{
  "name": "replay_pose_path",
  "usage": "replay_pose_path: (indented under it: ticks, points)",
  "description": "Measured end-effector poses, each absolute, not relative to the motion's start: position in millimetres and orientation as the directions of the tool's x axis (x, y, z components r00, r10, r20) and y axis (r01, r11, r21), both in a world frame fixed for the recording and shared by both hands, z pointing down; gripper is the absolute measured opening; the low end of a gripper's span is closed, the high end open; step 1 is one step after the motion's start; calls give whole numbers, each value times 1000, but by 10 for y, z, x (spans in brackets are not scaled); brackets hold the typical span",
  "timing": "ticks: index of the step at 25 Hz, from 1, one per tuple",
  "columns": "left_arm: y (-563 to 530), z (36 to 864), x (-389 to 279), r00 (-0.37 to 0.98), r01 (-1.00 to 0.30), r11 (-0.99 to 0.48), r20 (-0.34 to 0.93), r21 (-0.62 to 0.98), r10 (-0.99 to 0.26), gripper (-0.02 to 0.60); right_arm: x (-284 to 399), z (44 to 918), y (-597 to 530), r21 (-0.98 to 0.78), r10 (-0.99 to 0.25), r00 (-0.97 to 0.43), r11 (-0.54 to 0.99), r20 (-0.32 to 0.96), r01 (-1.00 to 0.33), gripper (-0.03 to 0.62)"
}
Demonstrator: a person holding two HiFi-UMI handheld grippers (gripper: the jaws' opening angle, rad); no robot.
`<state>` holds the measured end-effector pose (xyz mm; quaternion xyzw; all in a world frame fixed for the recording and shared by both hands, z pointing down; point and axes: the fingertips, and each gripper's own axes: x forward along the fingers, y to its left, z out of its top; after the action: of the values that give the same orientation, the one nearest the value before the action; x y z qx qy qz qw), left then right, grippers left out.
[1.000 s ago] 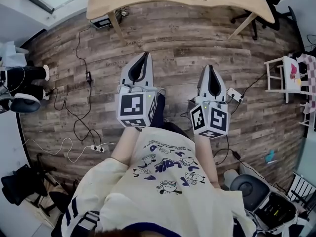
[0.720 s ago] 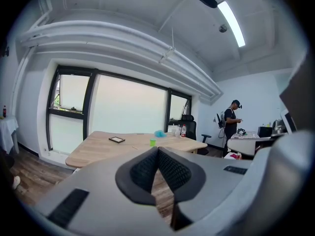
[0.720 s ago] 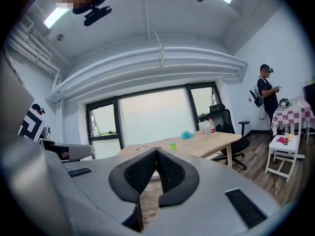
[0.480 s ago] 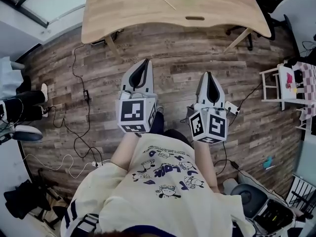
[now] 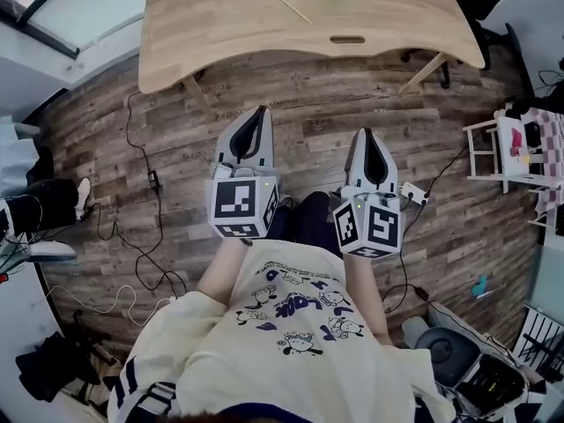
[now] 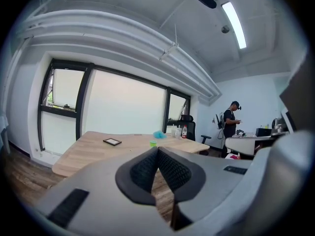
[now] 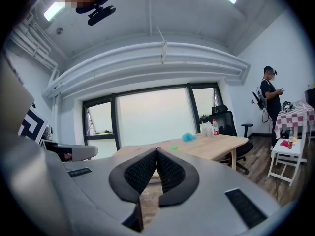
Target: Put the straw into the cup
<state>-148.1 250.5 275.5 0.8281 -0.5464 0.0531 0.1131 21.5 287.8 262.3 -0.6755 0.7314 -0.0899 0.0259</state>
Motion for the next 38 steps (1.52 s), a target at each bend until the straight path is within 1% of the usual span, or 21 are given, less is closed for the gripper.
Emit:
replay_pose_path:
  ticks: [8, 16, 29, 38]
  points:
    - [2307, 2798, -1375, 404, -915, -384, 229, 126, -886, 23, 302, 2653, 2665, -153, -992, -86, 71, 97, -986, -5]
    - [1922, 2844, -1246, 367, -930, -347, 245, 124, -897, 23, 470, 2725, 2240, -182, -987, -112, 90, 111, -979, -5]
    - [1128, 2807, -905, 256, -966, -236, 257, 105, -932, 23, 900, 2702, 1210, -199, -970, -214, 190, 110, -961, -5]
    - [770, 2739, -669, 197, -979, -177, 235, 103, -952, 23, 1149, 2710, 791, -217, -956, -275, 249, 100, -944, -5]
